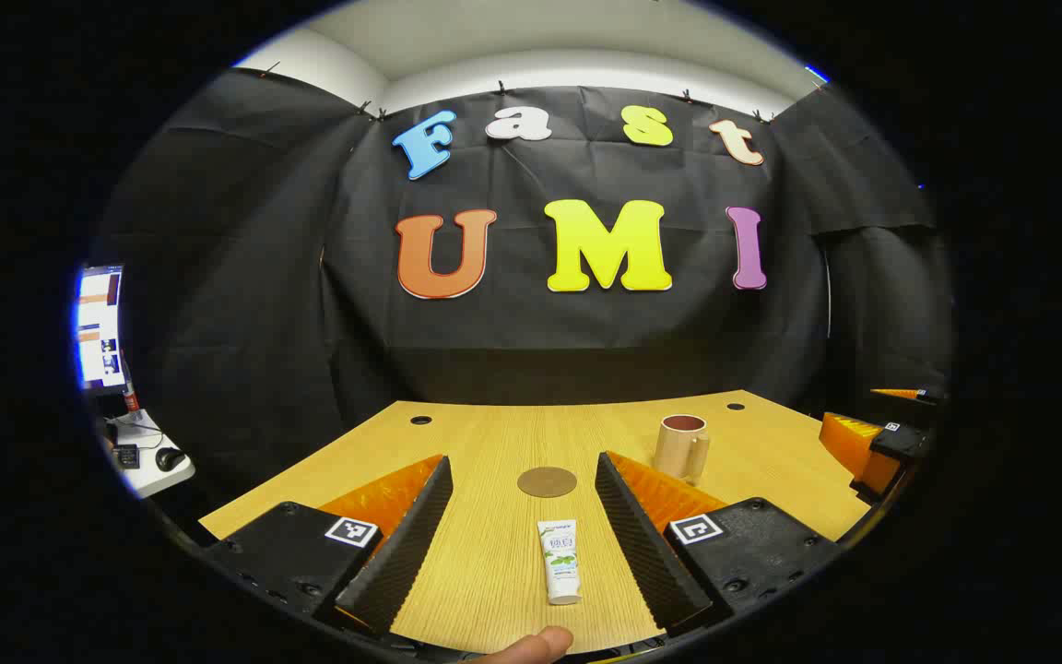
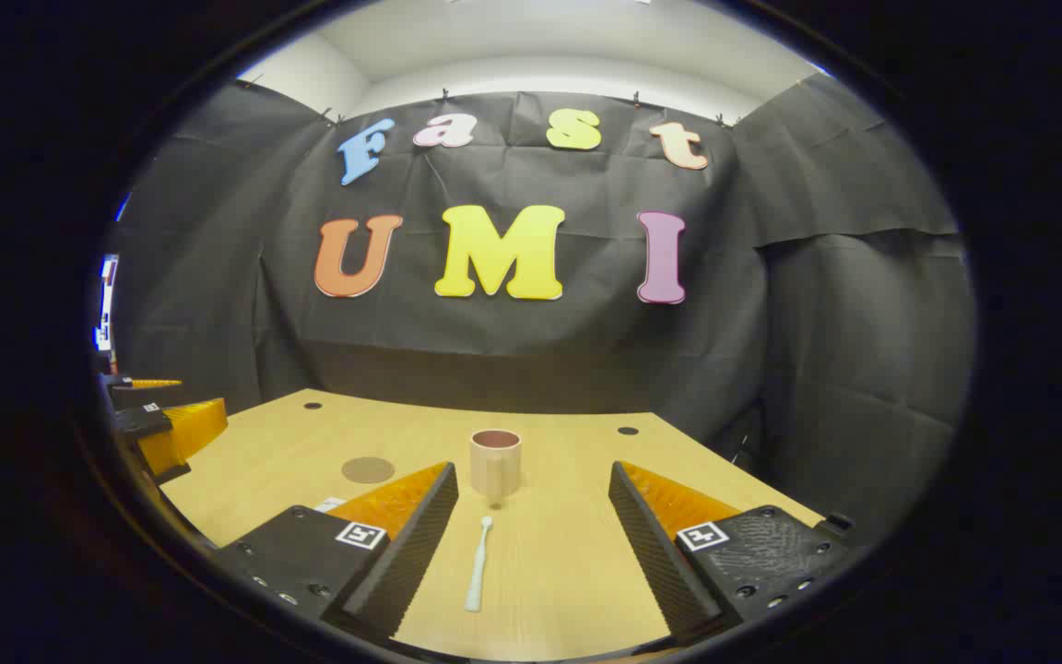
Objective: Put the toothbrush and toothpaste on the desktop into the cup, then pick up the cup and place it on the coaster on the desktop.
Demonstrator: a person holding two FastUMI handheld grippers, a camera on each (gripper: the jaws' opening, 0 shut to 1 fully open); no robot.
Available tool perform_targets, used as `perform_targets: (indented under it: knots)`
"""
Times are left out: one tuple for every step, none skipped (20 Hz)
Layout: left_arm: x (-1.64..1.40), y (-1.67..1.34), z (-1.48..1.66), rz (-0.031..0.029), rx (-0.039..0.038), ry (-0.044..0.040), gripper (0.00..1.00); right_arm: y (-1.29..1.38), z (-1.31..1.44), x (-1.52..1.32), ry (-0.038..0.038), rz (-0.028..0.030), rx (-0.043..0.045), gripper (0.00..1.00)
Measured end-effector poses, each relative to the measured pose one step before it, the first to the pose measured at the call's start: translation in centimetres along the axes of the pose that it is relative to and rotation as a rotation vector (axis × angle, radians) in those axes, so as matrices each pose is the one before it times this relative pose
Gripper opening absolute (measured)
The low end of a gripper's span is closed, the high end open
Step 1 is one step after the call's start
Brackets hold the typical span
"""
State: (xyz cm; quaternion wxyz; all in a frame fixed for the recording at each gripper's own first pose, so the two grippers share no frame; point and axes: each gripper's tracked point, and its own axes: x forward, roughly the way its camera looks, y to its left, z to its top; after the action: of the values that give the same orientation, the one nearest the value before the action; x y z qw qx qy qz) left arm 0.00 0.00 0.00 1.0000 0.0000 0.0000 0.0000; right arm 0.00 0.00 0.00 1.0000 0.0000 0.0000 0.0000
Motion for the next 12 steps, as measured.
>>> perform_targets:
  knots:
    - [0.041,0.029,-0.050,0.00136,-0.00029,0.00088,0.99,0.096,-0.165,0.011,0.00208,0.00254,-0.00135,0.98]
    - [-0.006,0.062,-0.139,0.00187,0.00000,0.00188,0.99,0.023,-0.099,0.101,0.00352,-0.00122,-0.00314,0.97]
    - [0.029,0.012,-0.108,0.00072,0.00023,0.00238,0.99,0.060,-0.215,0.046,0.00303,-0.00056,-0.00234,0.97]
    - [-0.018,0.036,-0.057,0.00147,-0.00015,0.00070,0.99,0.102,-0.127,0.128,0.00374,0.00206,0.00036,0.98]
    - [0.024,0.038,-0.047,0.00259,-0.00037,0.00113,0.99,0.006,-0.182,0.128,0.00349,0.00011,0.00043,0.98]
    - [0.013,0.122,-0.198,0.00143,-0.00070,0.00165,0.99,0.082,-0.122,0.103,0.00350,0.00084,-0.00054,0.98]
    - [0.019,0.014,0.009,0.00122,-0.00220,-0.00037,0.99,0.040,-0.241,0.070,0.00416,0.00032,-0.00138,0.98]
    - [-0.047,0.041,-0.068,0.00077,-0.00284,-0.00165,0.99,0.104,-0.114,0.103,0.00084,0.00237,0.00027,0.98]
    - [-0.093,-0.001,-0.202,-0.00056,-0.00503,-0.00299,0.99,0.089,-0.238,0.149,0.00221,0.00218,-0.00094,0.98]
    - [-0.036,0.023,-0.083,0.00115,-0.00257,-0.00208,0.99,0.115,-0.225,0.127,0.00414,0.00133,-0.00342,0.98]
    - [0.102,-0.021,-0.030,0.00028,-0.00068,-0.00073,0.99,0.154,-0.315,0.279,0.00475,0.00274,-0.00347,0.98]
    - [0.094,-0.092,0.049,-0.00124,0.00105,-0.00607,0.99,0.191,-0.278,0.264,0.00515,0.00359,-0.00306,0.98]
